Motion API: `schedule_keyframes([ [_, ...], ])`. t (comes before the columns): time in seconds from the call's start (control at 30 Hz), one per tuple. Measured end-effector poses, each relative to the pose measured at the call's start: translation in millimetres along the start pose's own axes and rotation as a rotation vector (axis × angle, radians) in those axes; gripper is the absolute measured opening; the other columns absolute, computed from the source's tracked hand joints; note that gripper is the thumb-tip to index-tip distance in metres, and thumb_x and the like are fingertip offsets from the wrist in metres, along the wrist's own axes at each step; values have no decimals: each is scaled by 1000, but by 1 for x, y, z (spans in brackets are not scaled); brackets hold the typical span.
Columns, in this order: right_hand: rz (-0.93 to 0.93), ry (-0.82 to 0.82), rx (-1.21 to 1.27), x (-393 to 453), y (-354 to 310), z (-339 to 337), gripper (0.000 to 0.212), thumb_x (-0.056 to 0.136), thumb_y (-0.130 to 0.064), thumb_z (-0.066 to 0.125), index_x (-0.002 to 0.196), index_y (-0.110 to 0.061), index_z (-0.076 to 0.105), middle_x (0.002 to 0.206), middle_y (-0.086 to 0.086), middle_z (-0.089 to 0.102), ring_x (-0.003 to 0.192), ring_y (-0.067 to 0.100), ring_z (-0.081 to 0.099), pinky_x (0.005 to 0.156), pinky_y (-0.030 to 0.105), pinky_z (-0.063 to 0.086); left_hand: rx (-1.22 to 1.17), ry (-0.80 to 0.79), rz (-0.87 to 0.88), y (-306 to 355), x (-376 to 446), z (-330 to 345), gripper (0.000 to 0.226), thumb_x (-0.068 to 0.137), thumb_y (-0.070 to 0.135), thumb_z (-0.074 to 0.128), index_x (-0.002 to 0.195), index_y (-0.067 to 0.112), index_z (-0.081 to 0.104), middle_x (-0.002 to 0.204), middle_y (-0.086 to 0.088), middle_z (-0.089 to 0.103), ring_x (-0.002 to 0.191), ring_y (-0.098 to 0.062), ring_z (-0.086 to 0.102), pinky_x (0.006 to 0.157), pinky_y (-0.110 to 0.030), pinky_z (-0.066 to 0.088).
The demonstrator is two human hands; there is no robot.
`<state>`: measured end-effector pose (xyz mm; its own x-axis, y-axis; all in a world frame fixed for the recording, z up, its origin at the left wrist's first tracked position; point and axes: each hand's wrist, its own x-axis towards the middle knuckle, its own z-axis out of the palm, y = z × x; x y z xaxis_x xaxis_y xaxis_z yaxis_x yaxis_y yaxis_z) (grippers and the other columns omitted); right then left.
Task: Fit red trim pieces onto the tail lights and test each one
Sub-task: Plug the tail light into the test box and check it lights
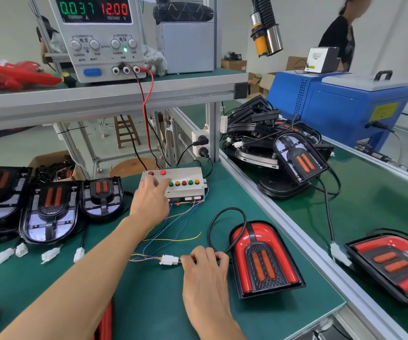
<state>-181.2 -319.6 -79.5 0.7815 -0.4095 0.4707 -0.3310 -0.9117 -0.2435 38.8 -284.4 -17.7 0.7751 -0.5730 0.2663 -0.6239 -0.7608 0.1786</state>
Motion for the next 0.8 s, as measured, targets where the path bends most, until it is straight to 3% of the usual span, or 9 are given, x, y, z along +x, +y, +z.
schedule_keyframes([
  [0.1, -3, -10, -15, 0, 0, -1, 29, 62, -6, 78, 83, -26, 72, 79, -6, 53, 73, 18, 56, 83, 36, 30, -60, -100, 91, 17, 7, 4, 60, 97, 13, 50, 155, 21, 34, 125, -17, 43, 117, -33, 43, 100, -42, 41],
  [0.23, 5, -15, -3, 0, 0, -2, 30, 62, -10, 84, 84, -27, 74, 79, -7, 54, 72, 17, 56, 82, 36, 30, 128, -219, 91, 32, 20, 7, 67, 98, 21, 45, 159, 33, 19, 132, -15, 37, 121, -33, 39, 104, -44, 41],
  [0.43, 22, -70, 9, 4, 0, -5, 31, 52, -20, 88, 78, -32, 75, 77, -10, 56, 70, 14, 59, 81, 36, 31, 136, -268, 35, 40, 26, 12, 73, 91, 14, 50, 156, 37, 25, 132, -13, 33, 124, -33, 34, 106, -45, 40],
  [0.67, 31, -93, 14, 3, -1, -4, 35, 48, -22, 89, 79, -32, 77, 77, -11, 58, 70, 14, 60, 79, 34, 50, 70, -286, 2, 39, 28, 14, 77, 88, 12, 53, 155, 39, 25, 133, -11, 31, 124, -32, 30, 106, -44, 38],
  [0.8, 12, -19, -4, 1, -1, -2, 31, 59, -14, 87, 83, -28, 76, 79, -8, 56, 73, 16, 58, 83, 36, 31, 32, -257, -1, 38, 26, 18, 80, 88, 12, 57, 156, 37, 24, 131, -9, 29, 123, -31, 29, 104, -43, 40],
])
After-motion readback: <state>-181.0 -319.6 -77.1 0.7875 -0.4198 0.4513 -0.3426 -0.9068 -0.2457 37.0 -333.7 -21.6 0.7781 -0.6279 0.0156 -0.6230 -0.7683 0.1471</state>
